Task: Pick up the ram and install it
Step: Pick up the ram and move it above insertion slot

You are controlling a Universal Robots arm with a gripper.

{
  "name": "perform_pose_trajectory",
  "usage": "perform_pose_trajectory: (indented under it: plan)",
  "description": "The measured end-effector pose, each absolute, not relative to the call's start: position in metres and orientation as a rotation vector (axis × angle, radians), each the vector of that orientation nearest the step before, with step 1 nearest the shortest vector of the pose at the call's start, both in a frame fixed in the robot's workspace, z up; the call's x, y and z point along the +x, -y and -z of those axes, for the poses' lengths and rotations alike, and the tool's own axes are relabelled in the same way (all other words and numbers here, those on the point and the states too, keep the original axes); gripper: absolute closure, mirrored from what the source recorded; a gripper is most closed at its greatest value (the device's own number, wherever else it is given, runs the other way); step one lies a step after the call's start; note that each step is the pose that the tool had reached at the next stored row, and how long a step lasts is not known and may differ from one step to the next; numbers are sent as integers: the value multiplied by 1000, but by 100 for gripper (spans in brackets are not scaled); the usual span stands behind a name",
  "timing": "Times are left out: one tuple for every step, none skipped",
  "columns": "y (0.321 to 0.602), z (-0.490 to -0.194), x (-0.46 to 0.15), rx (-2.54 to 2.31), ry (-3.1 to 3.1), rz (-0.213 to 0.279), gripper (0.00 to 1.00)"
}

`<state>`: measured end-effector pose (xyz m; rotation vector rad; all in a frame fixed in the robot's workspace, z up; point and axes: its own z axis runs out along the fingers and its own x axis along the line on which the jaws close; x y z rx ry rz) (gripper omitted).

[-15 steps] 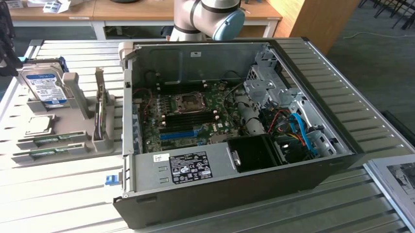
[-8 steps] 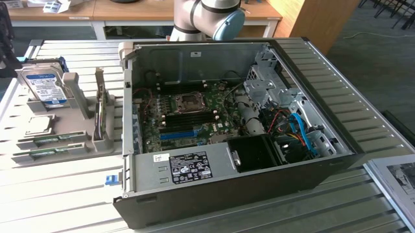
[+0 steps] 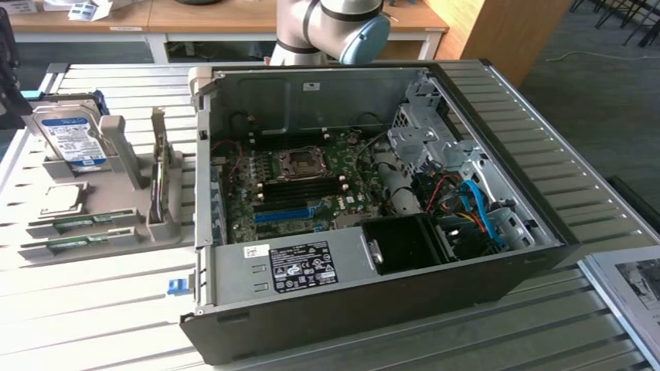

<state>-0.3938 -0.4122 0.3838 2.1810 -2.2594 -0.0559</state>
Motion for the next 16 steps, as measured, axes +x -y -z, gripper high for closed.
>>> perform_pose_trajectory:
  plan:
    - [412, -384, -394, 2181, 2259, 56, 71]
    - [412, -384, -394, 2181, 2259, 56, 71]
    - [412, -384, -394, 2181, 2259, 56, 71]
    - [412, -384, -394, 2181, 2259, 56, 71]
    - [412, -384, -394, 2181, 2259, 56, 71]
    - [412, -384, -394, 2181, 2259, 56, 71]
    - [412, -383, -394, 2181, 2259, 56, 71]
    - [412, -382, -394, 2181, 2259, 56, 71]
    - [412, -380, -394, 2181, 2259, 56, 71]
    - [412, -379, -394, 2181, 2259, 56, 71]
    - [413, -377, -394, 2181, 2259, 56, 71]
    - [413, -375, -394, 2181, 2259, 56, 71]
    - [413, -373, -394, 2181, 2259, 56, 71]
    - [413, -372, -394, 2181, 2259, 56, 71]
    - [413, -370, -394, 2181, 2259, 56, 71]
    - [413, -368, -394, 2181, 2259, 56, 71]
